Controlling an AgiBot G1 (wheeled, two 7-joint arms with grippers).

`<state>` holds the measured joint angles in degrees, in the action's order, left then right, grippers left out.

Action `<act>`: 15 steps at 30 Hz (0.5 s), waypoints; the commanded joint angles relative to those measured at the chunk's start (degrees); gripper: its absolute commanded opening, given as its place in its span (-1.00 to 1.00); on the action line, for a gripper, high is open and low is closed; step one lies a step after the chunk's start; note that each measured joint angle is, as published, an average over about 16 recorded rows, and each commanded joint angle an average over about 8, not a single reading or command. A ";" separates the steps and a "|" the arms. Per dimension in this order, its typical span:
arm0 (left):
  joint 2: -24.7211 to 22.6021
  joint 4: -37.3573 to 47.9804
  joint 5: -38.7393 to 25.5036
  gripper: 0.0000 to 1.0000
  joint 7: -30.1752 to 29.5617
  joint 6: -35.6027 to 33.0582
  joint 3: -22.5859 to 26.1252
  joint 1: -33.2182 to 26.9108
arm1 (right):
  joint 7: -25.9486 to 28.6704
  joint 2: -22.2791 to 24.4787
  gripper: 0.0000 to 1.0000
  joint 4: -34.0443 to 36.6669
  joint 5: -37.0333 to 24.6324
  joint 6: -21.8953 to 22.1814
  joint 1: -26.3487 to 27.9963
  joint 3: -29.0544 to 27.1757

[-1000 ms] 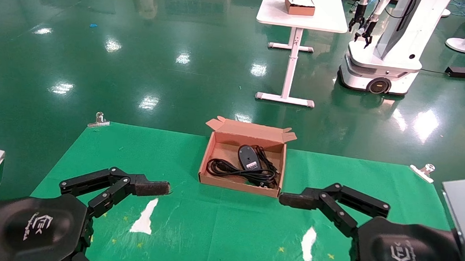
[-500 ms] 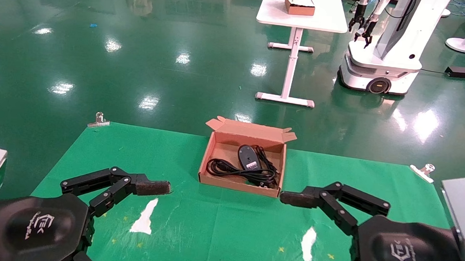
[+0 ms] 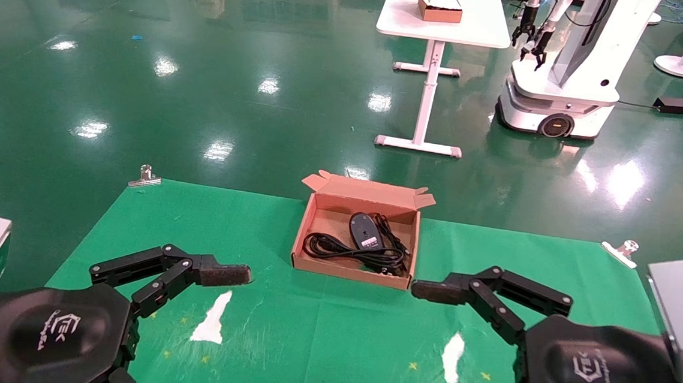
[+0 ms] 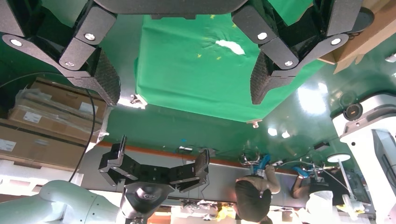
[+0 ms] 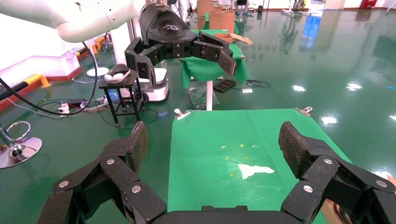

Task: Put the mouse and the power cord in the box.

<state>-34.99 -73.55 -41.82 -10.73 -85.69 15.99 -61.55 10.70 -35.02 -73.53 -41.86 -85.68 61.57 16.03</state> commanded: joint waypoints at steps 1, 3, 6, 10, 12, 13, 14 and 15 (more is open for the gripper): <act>-0.01 0.01 -0.01 1.00 0.00 0.01 0.01 -0.01 | -0.01 -0.01 1.00 0.01 -0.01 0.00 0.01 0.01; -0.01 0.01 -0.01 1.00 0.00 0.01 0.02 -0.01 | -0.01 -0.01 1.00 0.02 -0.02 0.00 0.01 0.01; -0.02 0.01 -0.02 1.00 0.00 0.01 0.03 -0.01 | -0.02 -0.01 1.00 0.03 -0.03 0.00 0.02 0.01; -0.02 0.01 -0.03 1.00 0.00 0.01 0.03 -0.01 | -0.02 -0.01 1.00 0.05 -0.04 0.00 0.04 0.01; -0.02 0.01 -0.03 1.00 0.00 0.02 0.03 -0.01 | -0.02 -0.01 1.00 0.06 -0.05 0.00 0.04 0.01; -0.02 0.01 -0.03 1.00 0.00 0.02 0.03 -0.01 | -0.02 -0.01 1.00 0.06 -0.05 0.00 0.05 0.01; -0.02 0.01 -0.03 1.00 0.00 0.01 0.03 -0.01 | -0.02 -0.01 1.00 0.06 -0.05 0.00 0.05 0.01; -0.02 0.01 -0.03 1.00 0.00 0.01 0.03 -0.01 | -0.02 -0.01 1.00 0.06 -0.05 0.00 0.05 0.01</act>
<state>-35.01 -73.54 -41.85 -10.73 -85.68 16.02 -61.56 10.68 -35.03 -73.47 -41.91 -85.68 61.62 16.04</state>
